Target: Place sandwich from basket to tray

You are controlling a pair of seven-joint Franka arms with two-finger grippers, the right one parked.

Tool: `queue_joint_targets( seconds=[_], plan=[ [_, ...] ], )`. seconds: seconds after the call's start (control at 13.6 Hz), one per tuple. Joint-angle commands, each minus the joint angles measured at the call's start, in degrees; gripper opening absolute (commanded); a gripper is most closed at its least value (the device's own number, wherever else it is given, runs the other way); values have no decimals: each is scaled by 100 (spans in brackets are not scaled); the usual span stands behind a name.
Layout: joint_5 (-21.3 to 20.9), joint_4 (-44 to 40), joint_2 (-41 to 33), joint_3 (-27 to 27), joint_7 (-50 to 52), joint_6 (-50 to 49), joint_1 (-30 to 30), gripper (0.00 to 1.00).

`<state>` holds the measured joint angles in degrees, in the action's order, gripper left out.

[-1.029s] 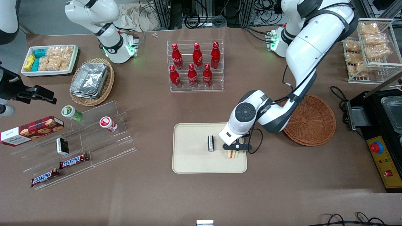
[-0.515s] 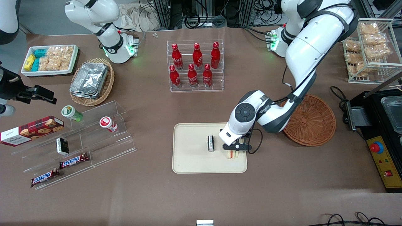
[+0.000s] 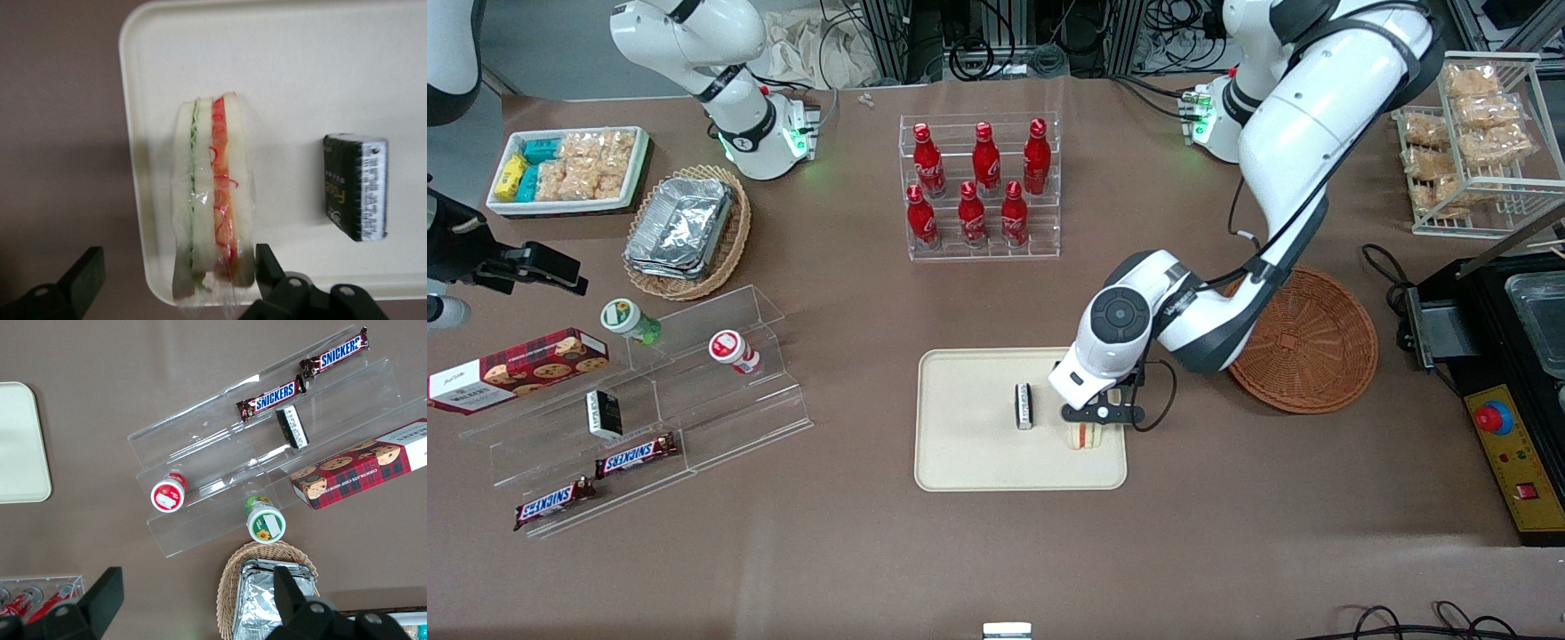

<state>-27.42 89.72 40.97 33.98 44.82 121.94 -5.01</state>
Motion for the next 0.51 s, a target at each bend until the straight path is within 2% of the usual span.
queue_joint_targets(
  seconds=[0.0,0.22,0.44],
  plan=[
    [410,221,-912,39,1,-503,114,100],
    [1227,186,-1729,-22,-630,-1144,290,100],
    [2202,169,-2626,-732,-1727,-1953,273,100]
  ],
)
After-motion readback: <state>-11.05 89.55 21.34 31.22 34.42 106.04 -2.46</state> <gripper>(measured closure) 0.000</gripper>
